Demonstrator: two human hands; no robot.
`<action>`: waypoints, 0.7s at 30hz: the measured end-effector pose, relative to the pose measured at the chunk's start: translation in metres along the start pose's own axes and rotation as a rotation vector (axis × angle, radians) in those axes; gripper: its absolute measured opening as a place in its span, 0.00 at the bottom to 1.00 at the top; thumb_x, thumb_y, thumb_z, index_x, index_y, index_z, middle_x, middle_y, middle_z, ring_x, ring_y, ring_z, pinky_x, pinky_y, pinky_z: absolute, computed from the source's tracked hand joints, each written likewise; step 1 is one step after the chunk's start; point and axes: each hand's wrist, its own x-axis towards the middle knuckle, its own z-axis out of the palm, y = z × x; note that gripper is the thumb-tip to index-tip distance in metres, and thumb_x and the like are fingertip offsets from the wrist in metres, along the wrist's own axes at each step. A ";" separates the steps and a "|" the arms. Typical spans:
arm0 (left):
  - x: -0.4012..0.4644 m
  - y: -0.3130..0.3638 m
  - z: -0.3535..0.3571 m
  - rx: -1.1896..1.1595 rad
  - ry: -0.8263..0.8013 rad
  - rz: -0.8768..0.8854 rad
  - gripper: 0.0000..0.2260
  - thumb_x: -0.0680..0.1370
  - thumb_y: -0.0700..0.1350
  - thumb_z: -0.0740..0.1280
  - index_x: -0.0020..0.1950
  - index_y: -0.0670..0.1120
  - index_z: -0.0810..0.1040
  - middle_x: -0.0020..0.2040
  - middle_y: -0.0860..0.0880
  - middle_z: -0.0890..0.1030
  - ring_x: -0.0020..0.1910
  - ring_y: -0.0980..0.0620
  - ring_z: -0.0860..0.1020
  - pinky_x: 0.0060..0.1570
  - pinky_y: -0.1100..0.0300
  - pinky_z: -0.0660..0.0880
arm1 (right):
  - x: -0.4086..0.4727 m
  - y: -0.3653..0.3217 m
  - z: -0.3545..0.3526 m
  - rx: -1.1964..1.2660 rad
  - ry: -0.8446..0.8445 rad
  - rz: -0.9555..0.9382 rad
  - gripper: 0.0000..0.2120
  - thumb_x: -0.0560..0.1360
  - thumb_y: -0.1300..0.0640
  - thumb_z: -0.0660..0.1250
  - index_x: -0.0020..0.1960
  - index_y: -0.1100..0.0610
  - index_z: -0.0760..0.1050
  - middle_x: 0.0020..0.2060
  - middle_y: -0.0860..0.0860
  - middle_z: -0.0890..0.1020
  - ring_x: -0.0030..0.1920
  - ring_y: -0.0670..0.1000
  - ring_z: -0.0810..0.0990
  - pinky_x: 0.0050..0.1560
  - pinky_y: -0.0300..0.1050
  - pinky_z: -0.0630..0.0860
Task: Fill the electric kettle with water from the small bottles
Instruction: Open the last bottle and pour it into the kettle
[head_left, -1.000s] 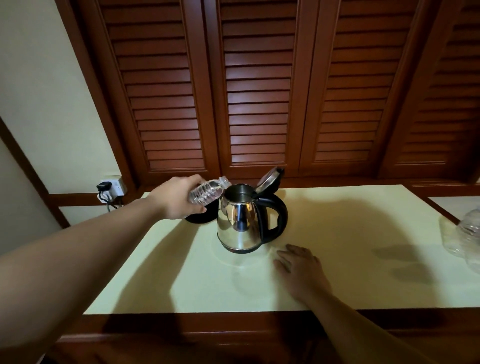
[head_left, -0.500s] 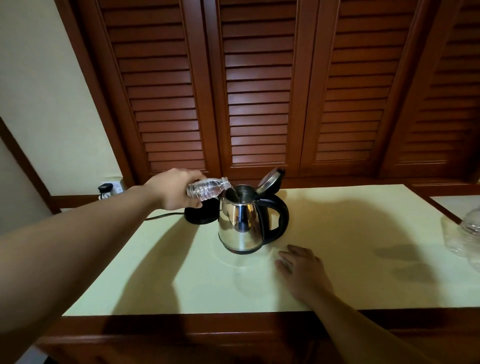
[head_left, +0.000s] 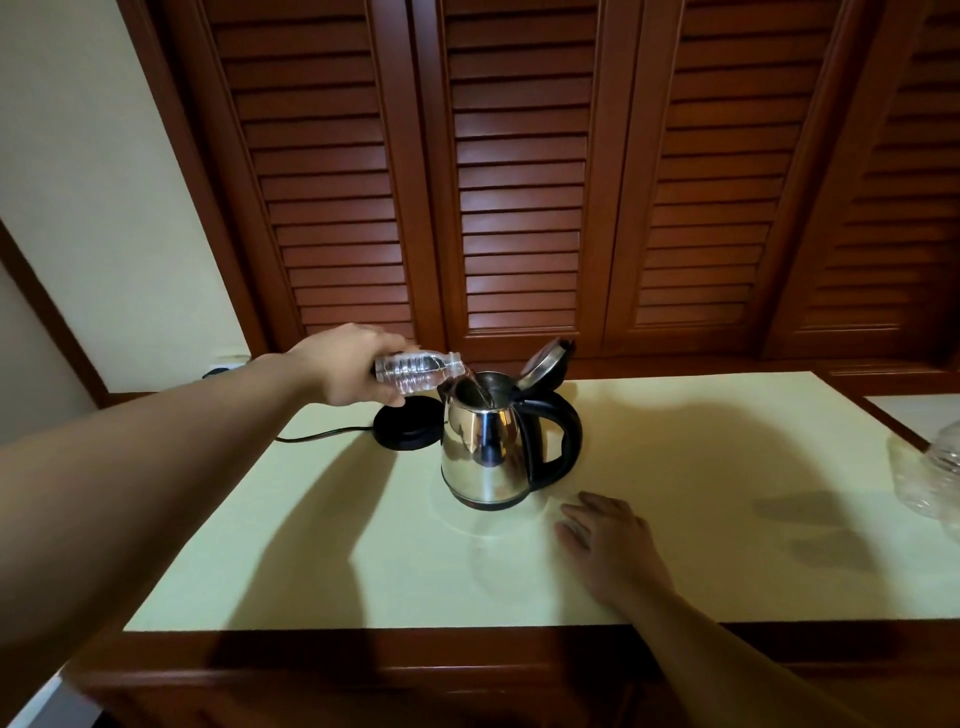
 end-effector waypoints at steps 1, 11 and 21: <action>0.000 0.001 -0.001 -0.008 -0.001 0.003 0.24 0.70 0.60 0.78 0.63 0.56 0.78 0.51 0.54 0.79 0.51 0.50 0.78 0.54 0.47 0.78 | 0.000 0.000 0.000 0.004 0.001 -0.001 0.22 0.81 0.40 0.59 0.73 0.44 0.75 0.76 0.44 0.70 0.76 0.47 0.63 0.73 0.48 0.59; 0.000 0.011 -0.008 -0.028 -0.003 0.051 0.29 0.74 0.59 0.77 0.74 0.64 0.73 0.50 0.54 0.79 0.51 0.52 0.75 0.50 0.55 0.70 | 0.000 0.000 0.000 0.016 -0.011 0.002 0.22 0.81 0.41 0.59 0.73 0.44 0.74 0.76 0.44 0.70 0.76 0.47 0.62 0.75 0.48 0.59; 0.004 0.012 -0.015 0.045 0.003 0.057 0.26 0.74 0.58 0.78 0.71 0.58 0.78 0.52 0.53 0.80 0.55 0.48 0.79 0.49 0.56 0.69 | -0.001 0.000 0.000 0.022 -0.011 0.006 0.23 0.81 0.40 0.59 0.73 0.44 0.74 0.76 0.43 0.69 0.76 0.46 0.62 0.75 0.48 0.59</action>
